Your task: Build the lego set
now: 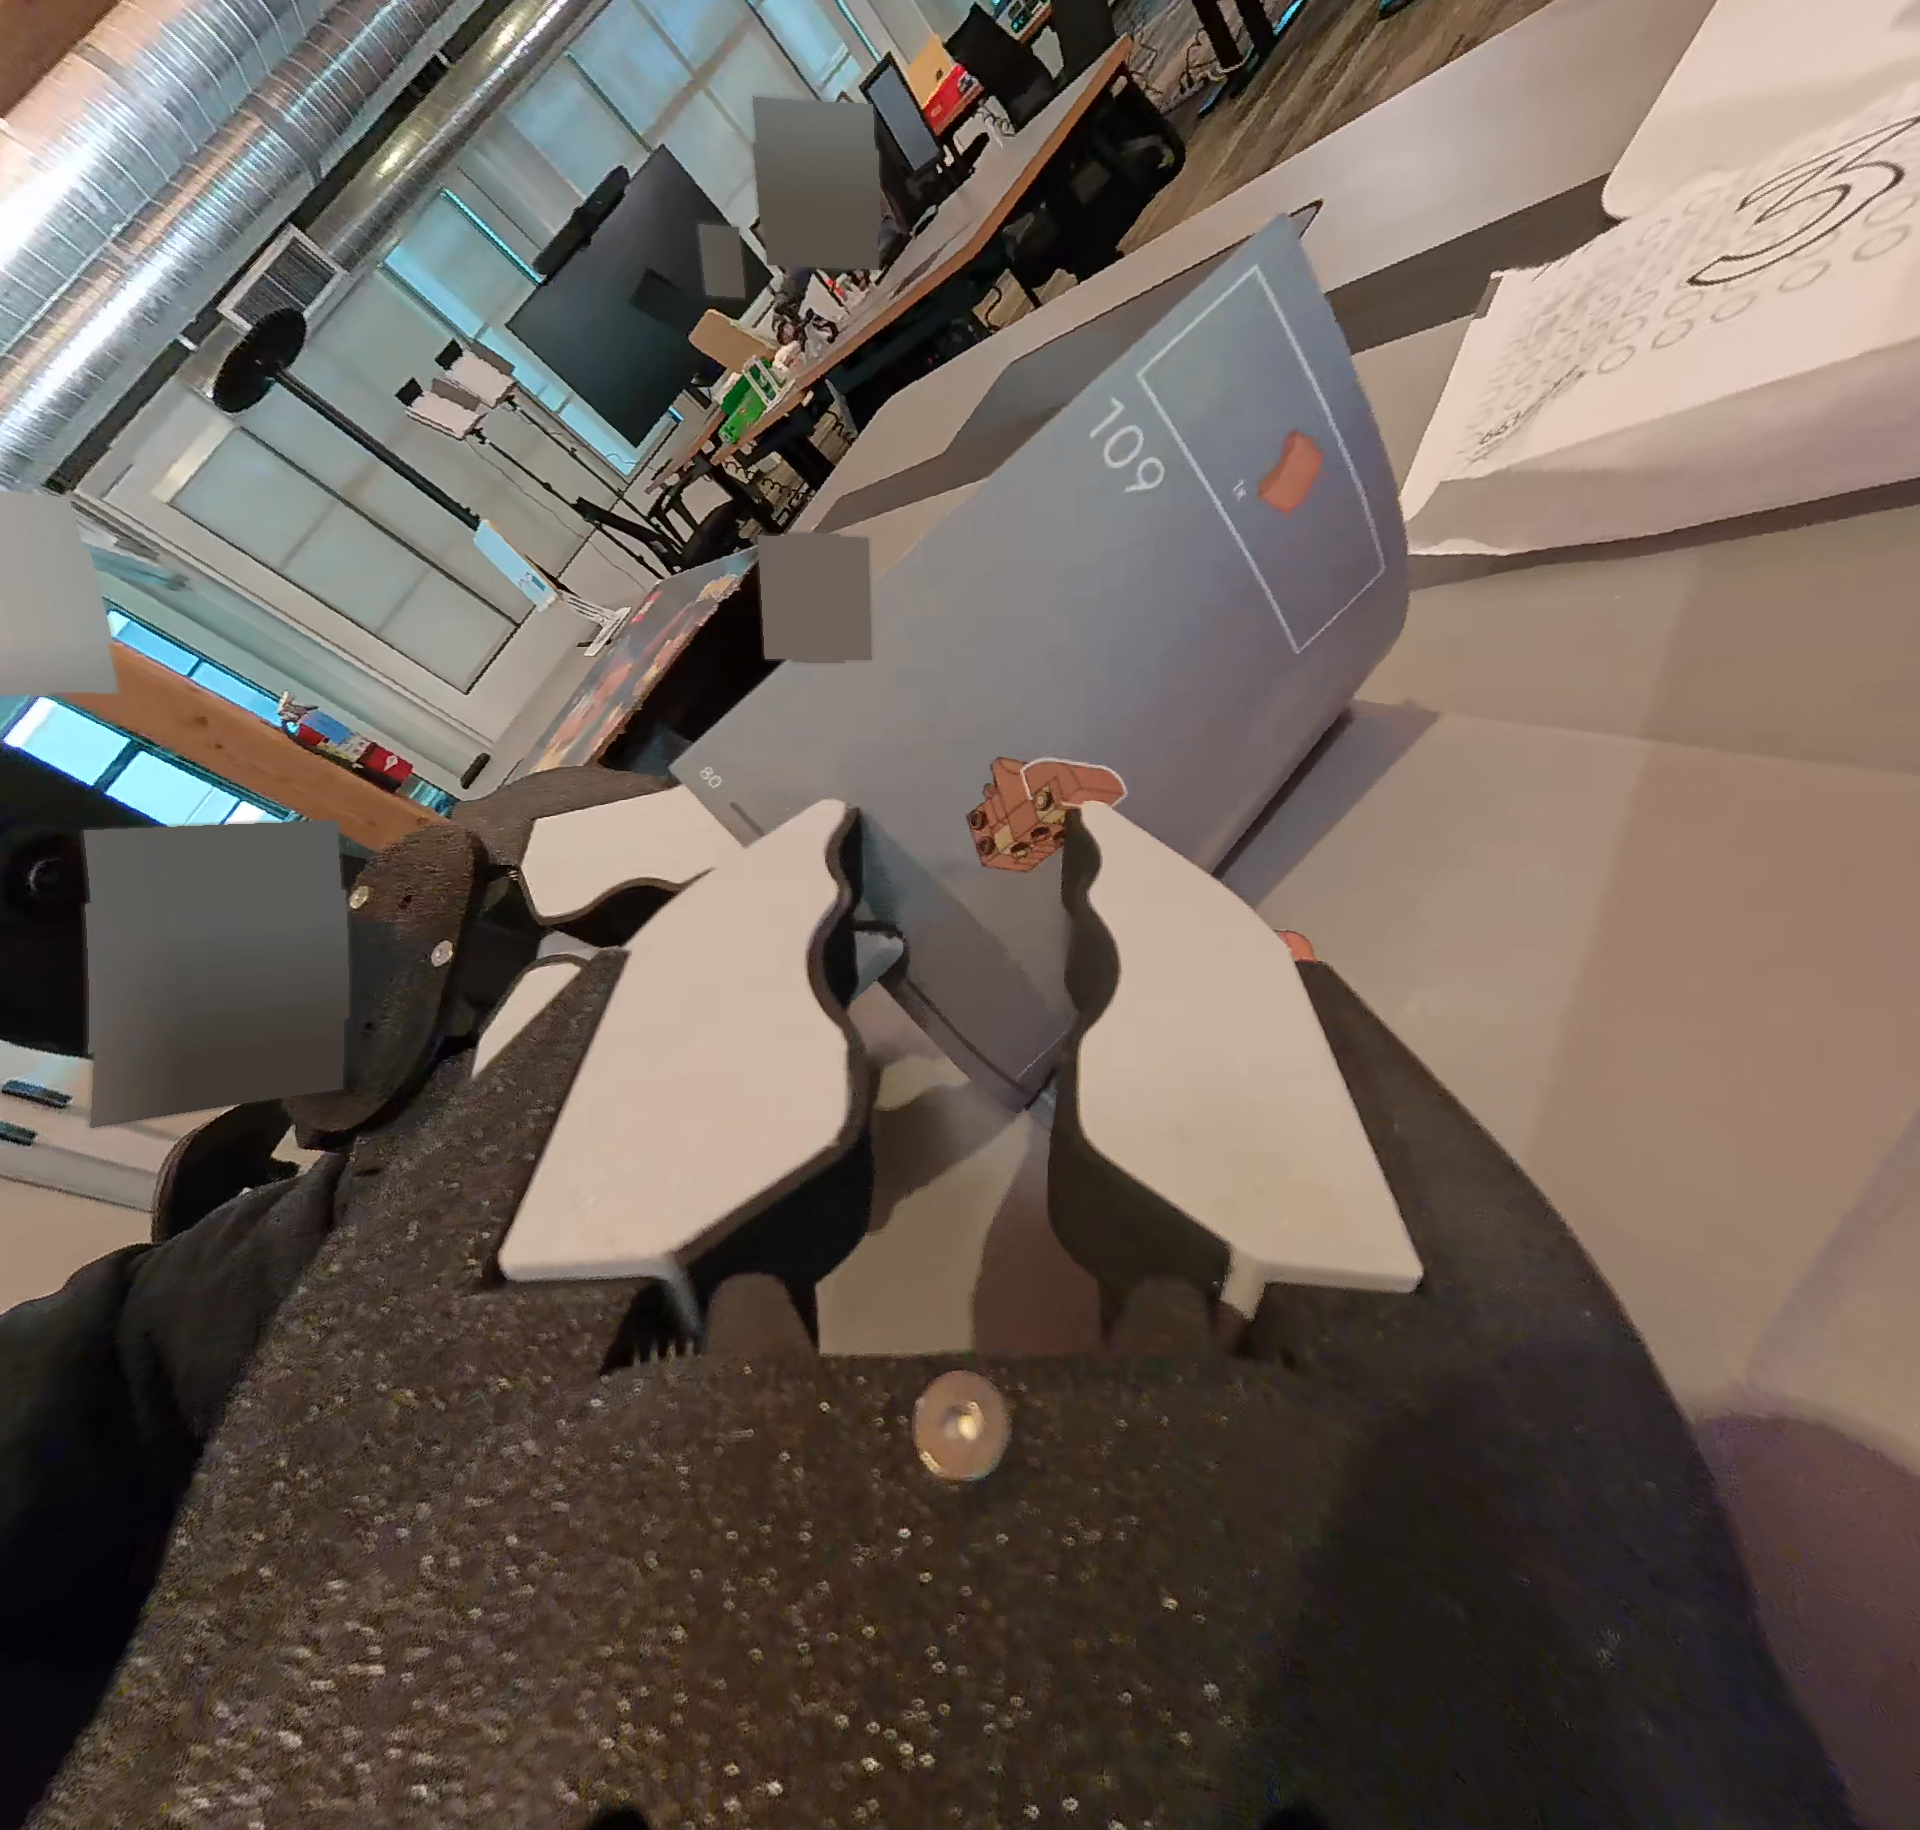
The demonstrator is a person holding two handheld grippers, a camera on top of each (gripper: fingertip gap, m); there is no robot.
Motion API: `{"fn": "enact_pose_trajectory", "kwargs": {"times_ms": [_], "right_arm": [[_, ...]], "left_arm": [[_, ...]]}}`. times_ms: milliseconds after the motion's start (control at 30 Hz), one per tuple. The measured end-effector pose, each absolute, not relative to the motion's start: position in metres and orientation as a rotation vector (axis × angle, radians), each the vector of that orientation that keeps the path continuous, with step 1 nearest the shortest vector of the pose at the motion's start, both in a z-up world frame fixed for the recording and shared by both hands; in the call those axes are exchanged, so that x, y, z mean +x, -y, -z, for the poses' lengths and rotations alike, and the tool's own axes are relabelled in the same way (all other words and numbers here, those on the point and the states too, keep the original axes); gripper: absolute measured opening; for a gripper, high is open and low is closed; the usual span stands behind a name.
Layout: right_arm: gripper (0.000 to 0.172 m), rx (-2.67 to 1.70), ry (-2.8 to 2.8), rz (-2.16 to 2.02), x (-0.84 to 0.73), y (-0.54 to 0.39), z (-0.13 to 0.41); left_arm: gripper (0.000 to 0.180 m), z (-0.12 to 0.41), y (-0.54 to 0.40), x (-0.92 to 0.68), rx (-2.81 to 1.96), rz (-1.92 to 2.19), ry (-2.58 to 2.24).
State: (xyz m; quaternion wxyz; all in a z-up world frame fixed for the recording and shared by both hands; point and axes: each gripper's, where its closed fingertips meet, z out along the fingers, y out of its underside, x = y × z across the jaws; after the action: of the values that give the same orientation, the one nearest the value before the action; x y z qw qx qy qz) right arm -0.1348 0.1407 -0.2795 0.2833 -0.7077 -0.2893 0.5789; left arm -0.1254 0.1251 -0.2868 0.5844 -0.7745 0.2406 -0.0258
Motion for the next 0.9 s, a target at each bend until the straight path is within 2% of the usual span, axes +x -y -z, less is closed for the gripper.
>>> {"fn": "enact_pose_trajectory", "kwargs": {"times_ms": [167,367,567,733,900], "right_arm": [[0.045,-1.859,0.831,-1.565,-0.136,-0.133,0.276],[0.045,-1.813,0.902,-1.461,-0.134,-0.129,0.276],[0.047,-1.767,0.931,-1.403,-0.13,-0.13,0.275],[0.058,-1.763,0.915,-1.52,-0.131,-0.123,0.27],[0.06,-1.793,0.843,-1.618,-0.128,-0.127,0.269]], "left_arm": [[0.009,0.287,-0.126,-0.128,-1.816,0.061,-0.54],[0.0,0.286,-0.128,-0.133,-1.818,0.065,-0.475],[0.0,0.283,-0.129,-0.138,-1.824,0.058,-0.425],[0.0,0.286,-0.129,-0.127,-1.794,-0.051,-0.541],[0.0,0.289,-0.128,-0.121,-1.768,-0.11,-0.595]]}}
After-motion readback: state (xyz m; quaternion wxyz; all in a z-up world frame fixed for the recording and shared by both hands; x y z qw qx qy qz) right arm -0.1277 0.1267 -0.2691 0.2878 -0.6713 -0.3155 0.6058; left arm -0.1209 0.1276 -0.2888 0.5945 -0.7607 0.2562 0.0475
